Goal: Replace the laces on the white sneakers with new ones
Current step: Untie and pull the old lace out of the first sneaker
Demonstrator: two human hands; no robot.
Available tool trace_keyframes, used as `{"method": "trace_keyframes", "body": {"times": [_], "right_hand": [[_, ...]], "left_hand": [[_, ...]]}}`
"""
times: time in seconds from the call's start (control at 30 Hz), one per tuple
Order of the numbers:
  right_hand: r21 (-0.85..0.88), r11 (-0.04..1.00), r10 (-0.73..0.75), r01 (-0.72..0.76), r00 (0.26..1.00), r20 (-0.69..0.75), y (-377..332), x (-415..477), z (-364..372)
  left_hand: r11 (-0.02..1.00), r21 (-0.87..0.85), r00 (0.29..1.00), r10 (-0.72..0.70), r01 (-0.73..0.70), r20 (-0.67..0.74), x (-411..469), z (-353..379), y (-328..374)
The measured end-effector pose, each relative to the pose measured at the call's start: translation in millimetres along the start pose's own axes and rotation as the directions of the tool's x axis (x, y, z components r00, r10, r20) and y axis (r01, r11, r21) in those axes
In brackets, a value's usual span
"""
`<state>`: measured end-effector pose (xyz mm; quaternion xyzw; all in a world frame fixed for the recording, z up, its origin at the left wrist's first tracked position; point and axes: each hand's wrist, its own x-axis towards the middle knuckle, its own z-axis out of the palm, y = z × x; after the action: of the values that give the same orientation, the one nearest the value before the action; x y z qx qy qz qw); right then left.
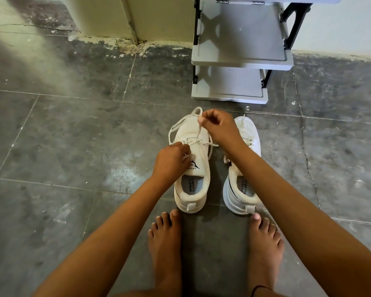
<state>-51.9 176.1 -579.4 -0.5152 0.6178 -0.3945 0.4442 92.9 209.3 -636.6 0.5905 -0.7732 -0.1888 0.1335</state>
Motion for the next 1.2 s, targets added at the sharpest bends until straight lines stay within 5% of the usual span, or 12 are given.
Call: {"method": "trace_keyframes", "body": {"times": [0.07, 0.13, 0.2, 0.33, 0.43, 0.5, 0.63, 0.77, 0.83, 0.9, 0.97, 1.2], "right_hand": [[-0.403, 0.914, 0.012, 0.040, 0.992, 0.124, 13, 4, -4], [-0.727, 0.672, 0.069, 0.141, 0.966, 0.251, 26, 1, 1], [-0.830, 0.516, 0.090, 0.210, 0.951, 0.296, 35, -3, 10], [-0.875, 0.429, -0.068, 0.225, 0.974, 0.217, 36, -2, 19], [-0.847, 0.451, -0.141, 0.282, 0.959, 0.244, 34, 2, 13], [-0.740, 0.575, -0.223, 0.349, 0.937, 0.269, 31, 1, 8], [-0.219, 0.890, -0.405, 0.400, 0.914, 0.022, 10, -4, 7], [-0.141, 0.968, -0.210, 0.206, 0.978, -0.012, 14, -2, 0], [-0.449, 0.882, -0.067, 0.141, 0.982, 0.177, 28, 1, -3], [-0.733, 0.650, 0.073, 0.199, 0.944, 0.321, 37, -1, 0], [-0.797, 0.573, 0.100, 0.194, 0.948, 0.303, 38, -4, 8], [-0.815, 0.488, -0.232, 0.312, 0.947, 0.223, 32, -2, 15]], "left_hand": [[1.000, 0.015, 1.000, 0.001, -0.001, 0.006, 0, 1, 0], [1.000, 0.029, 1.000, -0.004, 0.004, 0.006, -1, 2, 1], [1.000, 0.014, 1.000, -0.006, 0.006, 0.002, -2, 3, 0], [1.000, -0.007, 1.000, 0.003, -0.003, -0.002, 0, 4, -1], [1.000, 0.005, 1.000, 0.008, -0.008, 0.007, 1, 5, -1], [1.000, 0.009, 1.000, 0.008, -0.008, 0.021, 1, 6, -2], [1.000, -0.013, 1.000, 0.001, 0.000, 0.030, 2, 5, -1], [1.000, -0.013, 0.999, 0.002, -0.002, 0.033, 3, 4, 0], [1.000, 0.005, 0.999, 0.006, -0.006, 0.042, 2, 4, 0], [1.000, 0.015, 0.999, 0.010, -0.010, 0.050, 3, 4, 0], [1.000, 0.017, 0.998, 0.008, -0.009, 0.059, 3, 4, 0], [1.000, 0.015, 0.998, 0.002, -0.003, 0.062, 4, 5, -1]]}}
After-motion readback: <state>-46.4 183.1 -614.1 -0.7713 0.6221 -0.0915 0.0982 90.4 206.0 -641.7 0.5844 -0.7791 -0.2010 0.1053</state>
